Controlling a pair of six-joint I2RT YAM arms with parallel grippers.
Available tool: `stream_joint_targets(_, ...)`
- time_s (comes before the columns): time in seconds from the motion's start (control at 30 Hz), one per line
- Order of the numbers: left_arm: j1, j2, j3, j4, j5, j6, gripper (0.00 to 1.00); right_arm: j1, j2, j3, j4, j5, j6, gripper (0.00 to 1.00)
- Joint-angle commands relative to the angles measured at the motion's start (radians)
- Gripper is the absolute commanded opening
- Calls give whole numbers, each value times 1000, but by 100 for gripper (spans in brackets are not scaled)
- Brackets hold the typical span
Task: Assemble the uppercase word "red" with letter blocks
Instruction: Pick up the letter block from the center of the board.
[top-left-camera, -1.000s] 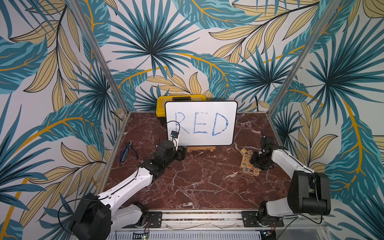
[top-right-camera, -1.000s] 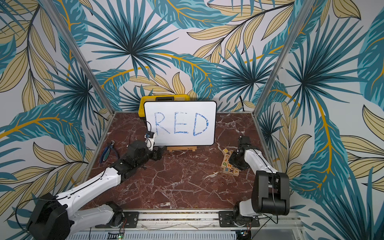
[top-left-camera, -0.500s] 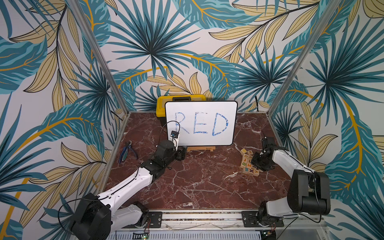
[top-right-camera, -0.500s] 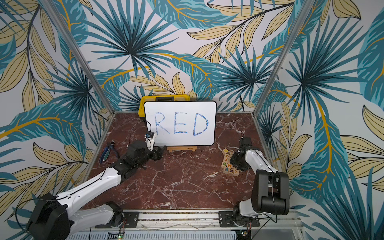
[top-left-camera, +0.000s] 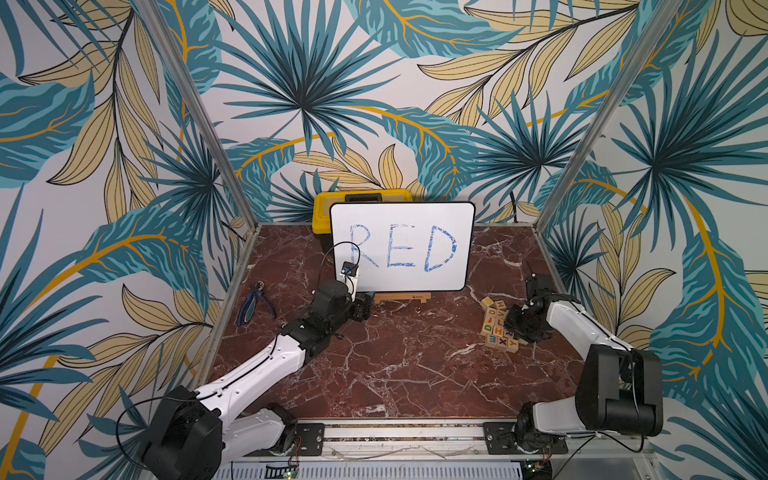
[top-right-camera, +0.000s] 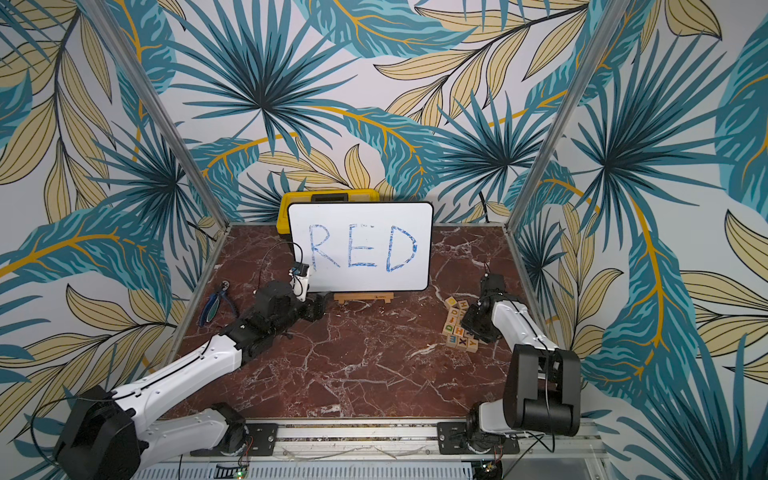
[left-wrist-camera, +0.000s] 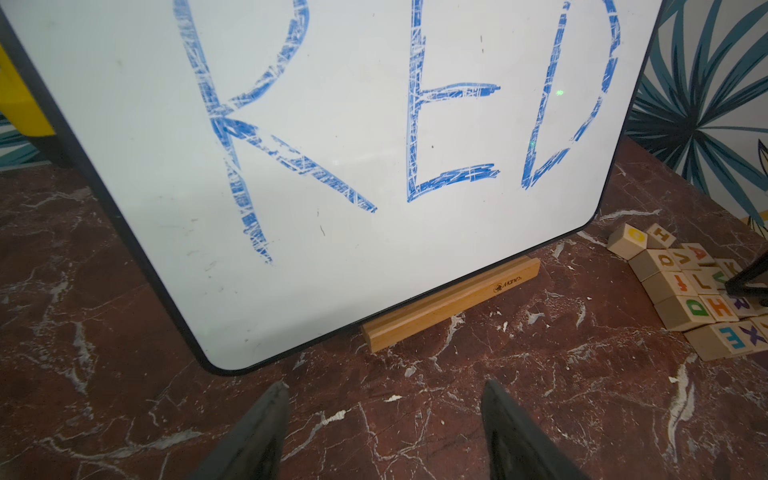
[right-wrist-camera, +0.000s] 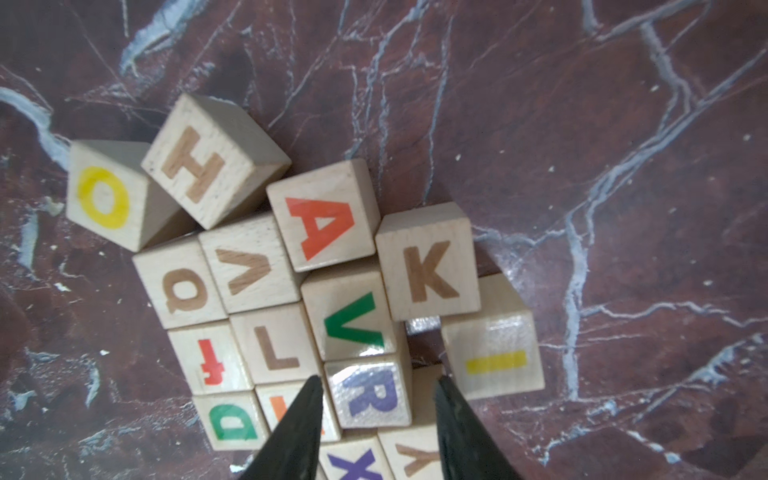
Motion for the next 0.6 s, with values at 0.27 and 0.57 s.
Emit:
stream_joint_targets(0.27, 4, 5, 14, 12, 10, 9, 73, 34, 2, -33, -38, 38, -8, 43)
stream_joint_targets(0.57, 5, -3, 8, 11, 5, 11, 73, 34, 45, 3, -44, 93, -9, 38)
